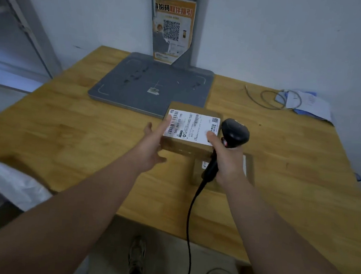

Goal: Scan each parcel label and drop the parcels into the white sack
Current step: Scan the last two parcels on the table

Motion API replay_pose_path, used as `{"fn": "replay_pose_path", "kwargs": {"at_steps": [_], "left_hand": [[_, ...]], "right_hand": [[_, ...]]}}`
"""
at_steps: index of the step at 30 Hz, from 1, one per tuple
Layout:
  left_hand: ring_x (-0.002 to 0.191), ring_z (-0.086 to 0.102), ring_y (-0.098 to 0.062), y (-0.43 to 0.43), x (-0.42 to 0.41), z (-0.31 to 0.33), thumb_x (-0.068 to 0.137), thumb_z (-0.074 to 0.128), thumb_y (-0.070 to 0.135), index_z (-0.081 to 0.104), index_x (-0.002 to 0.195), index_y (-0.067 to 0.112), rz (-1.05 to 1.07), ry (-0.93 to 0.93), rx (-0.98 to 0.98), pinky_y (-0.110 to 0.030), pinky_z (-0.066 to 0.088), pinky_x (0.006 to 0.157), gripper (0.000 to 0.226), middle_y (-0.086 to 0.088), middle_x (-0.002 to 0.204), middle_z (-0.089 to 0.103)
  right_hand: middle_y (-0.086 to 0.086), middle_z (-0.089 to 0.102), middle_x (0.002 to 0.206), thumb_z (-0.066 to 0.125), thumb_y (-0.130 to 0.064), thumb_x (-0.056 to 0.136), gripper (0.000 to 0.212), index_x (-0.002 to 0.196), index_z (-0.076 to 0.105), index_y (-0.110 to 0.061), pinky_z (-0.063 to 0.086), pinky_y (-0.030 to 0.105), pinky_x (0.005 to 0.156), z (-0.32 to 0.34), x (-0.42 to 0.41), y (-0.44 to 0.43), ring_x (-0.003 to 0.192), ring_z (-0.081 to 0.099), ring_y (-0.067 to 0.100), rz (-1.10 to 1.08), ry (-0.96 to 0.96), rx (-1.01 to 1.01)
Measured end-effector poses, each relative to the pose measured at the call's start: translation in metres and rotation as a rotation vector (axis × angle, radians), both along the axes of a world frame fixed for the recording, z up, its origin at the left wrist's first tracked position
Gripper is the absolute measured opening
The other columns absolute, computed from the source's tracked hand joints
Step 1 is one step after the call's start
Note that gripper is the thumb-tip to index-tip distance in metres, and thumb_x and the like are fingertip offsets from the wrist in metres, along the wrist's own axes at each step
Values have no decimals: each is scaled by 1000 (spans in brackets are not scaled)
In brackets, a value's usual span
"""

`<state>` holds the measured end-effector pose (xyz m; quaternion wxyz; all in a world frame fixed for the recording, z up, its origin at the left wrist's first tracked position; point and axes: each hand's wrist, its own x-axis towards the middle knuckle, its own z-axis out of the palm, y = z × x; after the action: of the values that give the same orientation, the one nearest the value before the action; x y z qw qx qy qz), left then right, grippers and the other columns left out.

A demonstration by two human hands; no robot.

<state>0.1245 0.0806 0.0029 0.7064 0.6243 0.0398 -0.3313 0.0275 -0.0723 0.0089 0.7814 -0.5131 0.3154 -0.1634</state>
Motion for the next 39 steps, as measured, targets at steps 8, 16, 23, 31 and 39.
{"fn": "replay_pose_path", "kwargs": {"at_steps": [8,16,23,31,39], "left_hand": [[130,42,-29,-28,-34,1,77,77,40,13,148,40,255,116,-200,-56,35,108,95,-3,140,46],[115,56,-14,-20,-16,6,79,79,18,-4,149,36,241,-287,-48,-44,47,101,109,9,118,58],[118,56,-15,17,10,9,78,79,17,8,147,35,-57,-610,337,-43,47,102,101,1,131,57],[125,52,-20,19,12,-1,79,78,21,10,150,31,-44,-625,426,-44,47,102,98,-1,139,52],[129,50,-23,19,16,-5,81,76,23,4,153,28,-24,-608,475,-45,46,101,102,-3,142,50]], "right_hand": [[0,75,103,81,-19,78,41,116,66,-15,58,36,86,-6,-1,16,95,72,13,-159,-56,58],[4,66,73,71,-25,84,15,84,63,-12,53,30,63,14,-11,-10,65,62,17,41,177,-199],[8,54,50,69,-16,87,32,60,58,-4,43,25,46,37,-33,3,42,49,17,406,151,-482],[2,53,42,66,-23,87,31,64,58,-5,44,25,45,36,-28,25,37,51,14,368,227,-537],[3,51,41,63,-17,85,29,60,55,-5,43,23,43,33,-32,31,34,49,13,358,251,-515]]}}
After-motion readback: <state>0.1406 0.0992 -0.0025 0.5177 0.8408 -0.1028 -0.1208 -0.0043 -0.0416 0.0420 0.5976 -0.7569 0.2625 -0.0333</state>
